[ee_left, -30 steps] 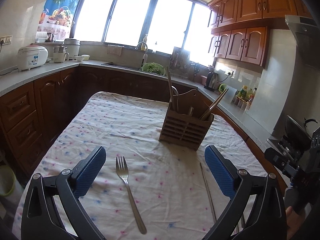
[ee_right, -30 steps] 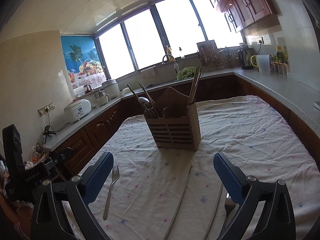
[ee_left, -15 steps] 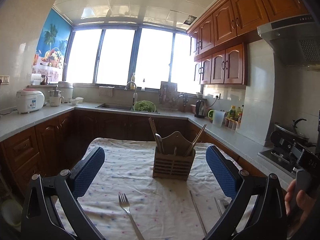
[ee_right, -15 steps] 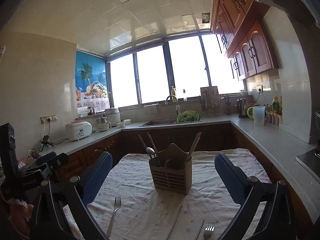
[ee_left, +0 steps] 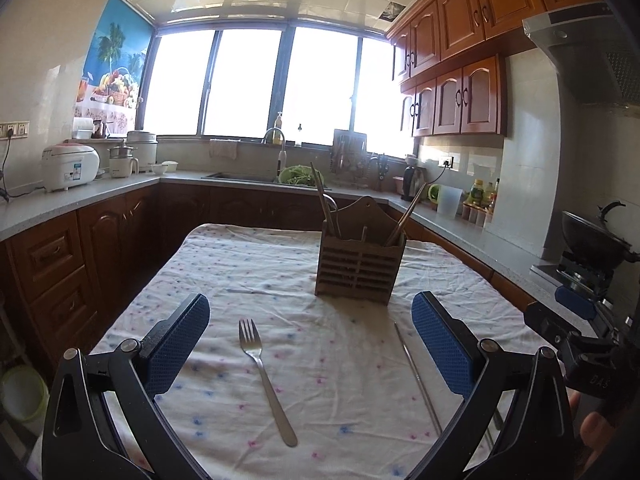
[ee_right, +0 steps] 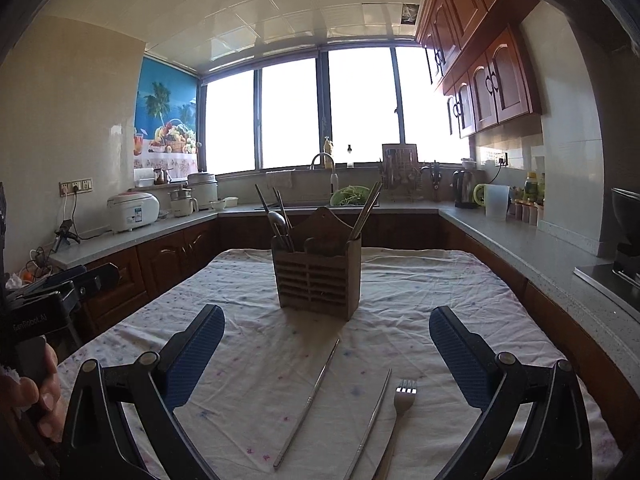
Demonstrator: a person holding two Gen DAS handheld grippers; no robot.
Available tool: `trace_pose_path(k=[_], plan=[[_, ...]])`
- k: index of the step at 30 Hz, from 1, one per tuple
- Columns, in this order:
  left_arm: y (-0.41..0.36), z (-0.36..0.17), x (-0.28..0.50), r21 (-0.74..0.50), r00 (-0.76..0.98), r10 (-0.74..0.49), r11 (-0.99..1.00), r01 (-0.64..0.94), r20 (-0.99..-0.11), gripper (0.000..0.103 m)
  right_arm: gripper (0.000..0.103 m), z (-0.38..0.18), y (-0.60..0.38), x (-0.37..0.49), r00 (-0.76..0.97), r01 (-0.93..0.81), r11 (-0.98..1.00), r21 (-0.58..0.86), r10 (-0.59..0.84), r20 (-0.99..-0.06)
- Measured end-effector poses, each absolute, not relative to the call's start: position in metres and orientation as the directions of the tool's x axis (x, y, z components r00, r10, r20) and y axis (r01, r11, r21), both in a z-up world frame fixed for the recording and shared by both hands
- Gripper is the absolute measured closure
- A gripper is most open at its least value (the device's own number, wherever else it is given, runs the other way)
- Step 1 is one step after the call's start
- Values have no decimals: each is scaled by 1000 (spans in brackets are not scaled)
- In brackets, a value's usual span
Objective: Organize utensils
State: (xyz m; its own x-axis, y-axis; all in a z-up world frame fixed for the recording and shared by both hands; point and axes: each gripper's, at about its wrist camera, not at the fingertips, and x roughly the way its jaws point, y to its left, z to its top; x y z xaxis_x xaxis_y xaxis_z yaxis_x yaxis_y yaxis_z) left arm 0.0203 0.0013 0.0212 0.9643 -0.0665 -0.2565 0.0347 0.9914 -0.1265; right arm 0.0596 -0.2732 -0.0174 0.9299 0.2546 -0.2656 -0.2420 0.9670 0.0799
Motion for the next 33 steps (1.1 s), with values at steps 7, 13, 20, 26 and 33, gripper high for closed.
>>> trace_pose_path(k=[7, 13, 20, 26, 33], plan=[[-2, -2, 18, -107, 954, -45, 994, 14, -296, 0, 0, -38, -272, 52, 924, -221, 974, 60, 228, -307], [-6, -20, 18, -84, 944, -26, 996, -1, -328, 0, 0, -53, -281, 50, 921, -193, 978, 80, 208, -330], [-10, -21, 13, -62, 945, -14, 998, -7, -326, 0, 0, -56, -283, 47, 918, -202, 976, 78, 216, -332], [-15, -20, 10, -40, 943, 4, 999, -19, -333, 0, 0, -62, -287, 45, 911, -209, 973, 98, 230, -343], [-16, -19, 8, -29, 942, 16, 999, -27, -336, 0, 0, -63, -292, 39, 914, -203, 973, 111, 229, -336]])
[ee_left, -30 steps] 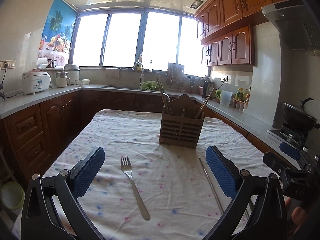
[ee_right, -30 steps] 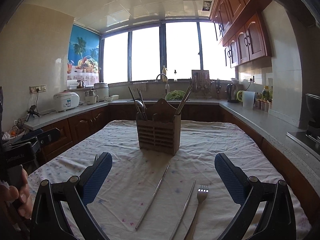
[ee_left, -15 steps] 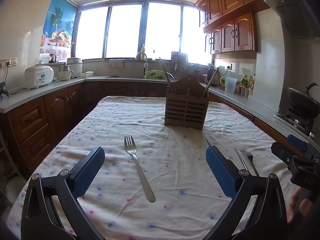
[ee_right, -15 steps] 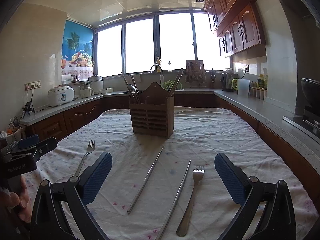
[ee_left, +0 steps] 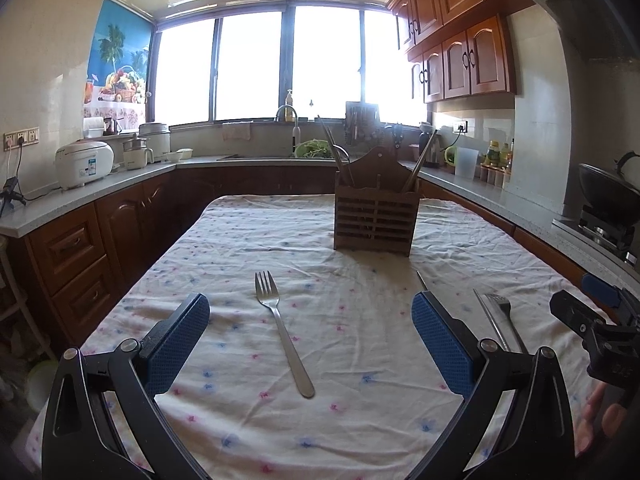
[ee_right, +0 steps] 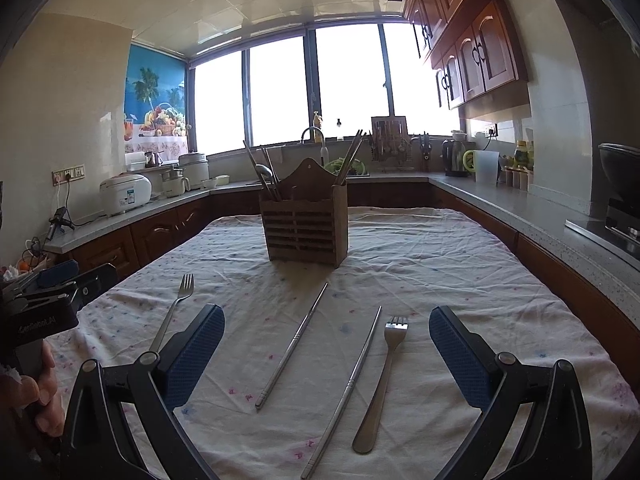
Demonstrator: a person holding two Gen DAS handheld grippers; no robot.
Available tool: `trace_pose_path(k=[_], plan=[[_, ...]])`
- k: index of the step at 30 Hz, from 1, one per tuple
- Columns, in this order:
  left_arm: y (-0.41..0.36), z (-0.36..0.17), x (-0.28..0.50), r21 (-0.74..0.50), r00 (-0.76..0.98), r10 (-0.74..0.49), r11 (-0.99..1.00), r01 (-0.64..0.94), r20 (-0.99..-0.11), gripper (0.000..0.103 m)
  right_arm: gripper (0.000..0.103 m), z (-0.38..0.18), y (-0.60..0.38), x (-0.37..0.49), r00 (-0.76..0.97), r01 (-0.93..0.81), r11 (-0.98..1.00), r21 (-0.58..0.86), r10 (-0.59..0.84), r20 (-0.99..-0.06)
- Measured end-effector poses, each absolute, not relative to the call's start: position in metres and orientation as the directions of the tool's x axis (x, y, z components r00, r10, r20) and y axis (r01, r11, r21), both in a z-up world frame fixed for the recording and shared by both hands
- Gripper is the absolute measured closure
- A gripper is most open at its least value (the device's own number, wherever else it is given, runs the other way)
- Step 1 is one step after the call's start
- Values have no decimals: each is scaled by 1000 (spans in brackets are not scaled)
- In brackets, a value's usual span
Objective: Organize utensils
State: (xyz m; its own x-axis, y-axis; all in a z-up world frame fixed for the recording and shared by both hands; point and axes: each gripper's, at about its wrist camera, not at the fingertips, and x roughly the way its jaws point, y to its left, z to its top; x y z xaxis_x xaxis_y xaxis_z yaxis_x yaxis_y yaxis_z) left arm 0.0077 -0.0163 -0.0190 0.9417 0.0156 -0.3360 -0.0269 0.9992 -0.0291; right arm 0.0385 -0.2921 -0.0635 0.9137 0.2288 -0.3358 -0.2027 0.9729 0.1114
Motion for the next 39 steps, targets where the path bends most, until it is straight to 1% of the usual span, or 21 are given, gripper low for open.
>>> trace_pose_path(k=[15, 21, 39], plan=[[-18, -20, 6, -17, 942, 34, 999, -42, -334, 0, 0, -62, -292, 35, 915, -208, 972, 108, 232, -329], [-17, -20, 8, -13, 938, 44, 999, -51, -345, 0, 0, -62, -293, 36, 915, -208, 972, 111, 234, -328], [-19, -23, 9, -5, 932, 35, 999, -40, -360, 0, 0, -61, -294, 36, 918, -208, 971, 117, 235, -320]])
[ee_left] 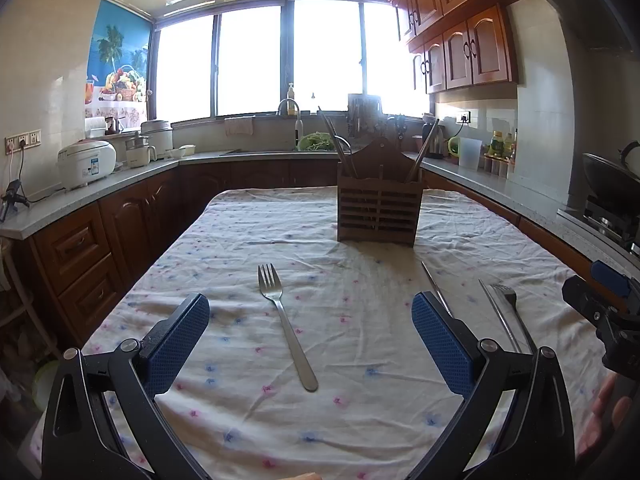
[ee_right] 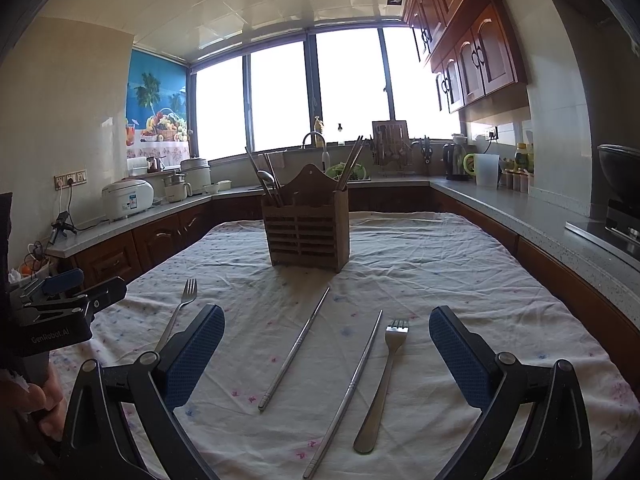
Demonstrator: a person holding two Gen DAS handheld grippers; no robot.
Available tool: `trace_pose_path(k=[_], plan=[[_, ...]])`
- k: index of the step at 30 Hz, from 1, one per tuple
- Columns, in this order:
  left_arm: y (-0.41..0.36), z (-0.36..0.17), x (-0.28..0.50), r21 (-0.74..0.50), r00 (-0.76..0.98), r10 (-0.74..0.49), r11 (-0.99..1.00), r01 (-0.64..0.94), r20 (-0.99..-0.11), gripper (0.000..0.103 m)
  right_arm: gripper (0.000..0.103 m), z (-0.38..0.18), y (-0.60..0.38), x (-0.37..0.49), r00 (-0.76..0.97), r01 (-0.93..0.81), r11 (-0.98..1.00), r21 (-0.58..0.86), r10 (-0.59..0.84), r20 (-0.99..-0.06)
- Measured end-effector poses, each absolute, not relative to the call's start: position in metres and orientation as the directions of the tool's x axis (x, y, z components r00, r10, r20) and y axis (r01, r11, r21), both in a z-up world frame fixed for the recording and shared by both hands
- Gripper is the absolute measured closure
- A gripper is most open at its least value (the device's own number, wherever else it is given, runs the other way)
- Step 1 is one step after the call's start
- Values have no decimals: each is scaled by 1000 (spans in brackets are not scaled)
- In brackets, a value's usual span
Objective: Organize utensils
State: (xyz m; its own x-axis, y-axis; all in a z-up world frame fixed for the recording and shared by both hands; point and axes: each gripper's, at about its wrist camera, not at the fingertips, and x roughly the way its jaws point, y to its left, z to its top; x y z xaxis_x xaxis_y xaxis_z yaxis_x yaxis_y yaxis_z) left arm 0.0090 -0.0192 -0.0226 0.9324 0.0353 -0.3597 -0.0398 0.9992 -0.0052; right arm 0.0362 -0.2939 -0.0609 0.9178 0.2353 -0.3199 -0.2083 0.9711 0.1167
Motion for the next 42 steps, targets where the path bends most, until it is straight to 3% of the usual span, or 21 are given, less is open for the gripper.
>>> trace_pose_path(k=[42], plan=[[-22, -19, 4, 17, 945, 39, 999, -36, -325, 0, 0, -52, -289, 35, 920, -234, 964, 127, 262, -290]])
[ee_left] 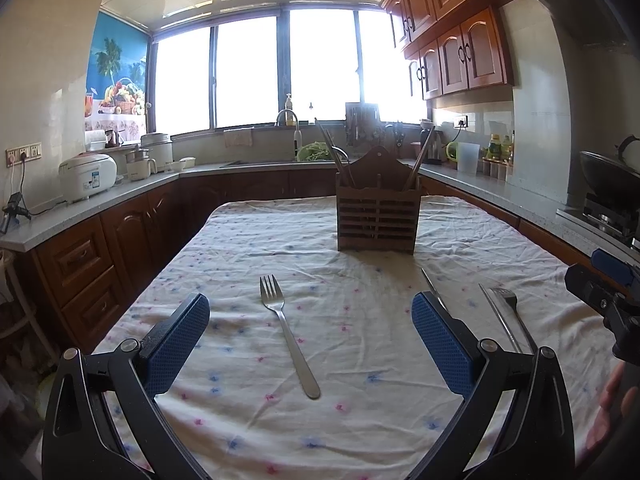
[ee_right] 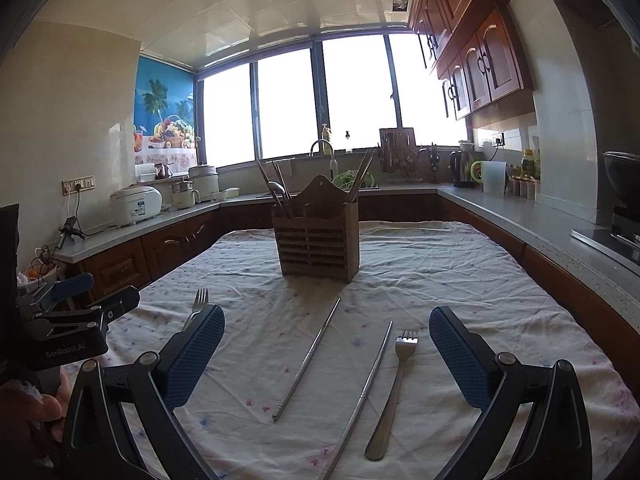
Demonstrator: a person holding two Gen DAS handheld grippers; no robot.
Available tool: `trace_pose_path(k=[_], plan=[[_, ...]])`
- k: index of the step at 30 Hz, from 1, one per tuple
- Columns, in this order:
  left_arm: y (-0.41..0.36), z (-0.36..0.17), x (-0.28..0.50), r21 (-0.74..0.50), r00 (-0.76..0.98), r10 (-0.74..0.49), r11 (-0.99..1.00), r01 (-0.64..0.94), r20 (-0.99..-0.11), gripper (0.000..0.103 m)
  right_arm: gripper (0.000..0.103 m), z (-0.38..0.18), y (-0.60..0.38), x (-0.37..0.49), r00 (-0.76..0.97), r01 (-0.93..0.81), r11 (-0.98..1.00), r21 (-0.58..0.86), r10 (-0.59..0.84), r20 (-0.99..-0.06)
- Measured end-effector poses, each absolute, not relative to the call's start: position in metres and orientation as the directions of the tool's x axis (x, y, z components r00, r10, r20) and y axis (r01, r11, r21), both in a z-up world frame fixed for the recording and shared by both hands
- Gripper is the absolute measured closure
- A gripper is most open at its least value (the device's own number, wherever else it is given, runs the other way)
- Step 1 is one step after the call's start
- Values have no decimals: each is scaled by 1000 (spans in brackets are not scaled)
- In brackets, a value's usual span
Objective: Organize utensils
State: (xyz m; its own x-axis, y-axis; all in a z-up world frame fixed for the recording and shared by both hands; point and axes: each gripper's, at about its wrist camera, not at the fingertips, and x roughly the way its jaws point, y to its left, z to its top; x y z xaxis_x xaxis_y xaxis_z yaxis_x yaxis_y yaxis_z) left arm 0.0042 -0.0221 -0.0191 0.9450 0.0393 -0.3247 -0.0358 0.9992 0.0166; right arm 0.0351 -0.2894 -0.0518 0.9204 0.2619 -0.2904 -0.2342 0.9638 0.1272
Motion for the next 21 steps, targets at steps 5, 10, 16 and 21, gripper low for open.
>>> trace_pose_path(k=[5, 10, 16, 21], plan=[[-21, -20, 5, 14, 943, 36, 999, -33, -330, 0, 0, -52, -289, 35, 920, -235, 963, 130, 264, -291], [-21, -21, 8, 16, 941, 34, 999, -30, -337, 0, 0, -52, -289, 35, 920, -236, 962, 134, 266, -289], [-21, -22, 9, 20, 939, 32, 999, -26, -343, 0, 0, -52, -289, 34, 920, -237, 962, 134, 267, -289], [-23, -22, 10, 24, 936, 24, 1000, -16, -350, 0, 0, -52, -289, 35, 918, -237, 962, 138, 268, -291]])
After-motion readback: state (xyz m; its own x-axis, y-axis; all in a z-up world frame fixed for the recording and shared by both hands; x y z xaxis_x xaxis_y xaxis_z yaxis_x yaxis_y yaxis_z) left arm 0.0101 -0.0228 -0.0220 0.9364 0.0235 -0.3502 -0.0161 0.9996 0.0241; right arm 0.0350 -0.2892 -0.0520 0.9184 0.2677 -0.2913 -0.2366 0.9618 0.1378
